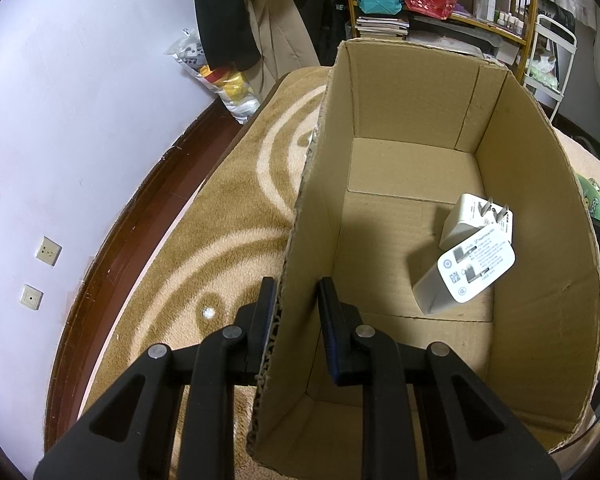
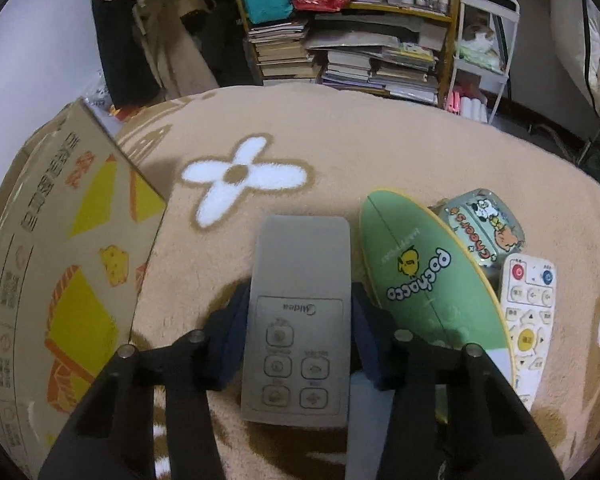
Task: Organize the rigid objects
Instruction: 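Move the right gripper back and grasp the white remote control, then carry the white remote over the box and drop it inside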
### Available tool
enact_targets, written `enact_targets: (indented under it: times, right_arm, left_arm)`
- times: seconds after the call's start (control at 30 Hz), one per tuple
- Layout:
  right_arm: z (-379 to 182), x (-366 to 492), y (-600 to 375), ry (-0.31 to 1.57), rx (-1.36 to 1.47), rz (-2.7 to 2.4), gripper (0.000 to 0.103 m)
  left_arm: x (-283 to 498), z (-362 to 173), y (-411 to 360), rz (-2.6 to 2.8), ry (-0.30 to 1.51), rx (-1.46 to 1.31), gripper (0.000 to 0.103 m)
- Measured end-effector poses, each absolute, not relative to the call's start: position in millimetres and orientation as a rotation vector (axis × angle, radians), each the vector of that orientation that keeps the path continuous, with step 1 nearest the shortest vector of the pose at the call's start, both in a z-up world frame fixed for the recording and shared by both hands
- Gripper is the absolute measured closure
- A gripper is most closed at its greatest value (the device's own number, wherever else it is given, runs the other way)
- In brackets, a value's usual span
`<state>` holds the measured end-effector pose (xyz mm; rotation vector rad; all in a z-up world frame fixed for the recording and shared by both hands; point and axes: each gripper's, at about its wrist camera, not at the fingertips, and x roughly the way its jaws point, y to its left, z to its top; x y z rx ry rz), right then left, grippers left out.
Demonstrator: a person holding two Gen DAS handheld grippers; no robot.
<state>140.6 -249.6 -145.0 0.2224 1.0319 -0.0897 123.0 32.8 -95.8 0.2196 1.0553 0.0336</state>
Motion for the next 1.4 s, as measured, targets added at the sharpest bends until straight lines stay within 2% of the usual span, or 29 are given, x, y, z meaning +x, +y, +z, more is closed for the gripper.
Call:
enact_targets:
  times: [1.07, 1.4]
  right_arm:
    - [-17, 94, -174, 0.735, 0.221, 0.024, 0.052]
    - [-11, 89, -130, 0.721, 0.148, 0.118, 0.052]
  left_arm:
    - [121, -96, 30, 0.037, 1.051, 0.208, 0.082]
    - [121, -95, 31, 0.032, 1.053, 0.196, 0.082]
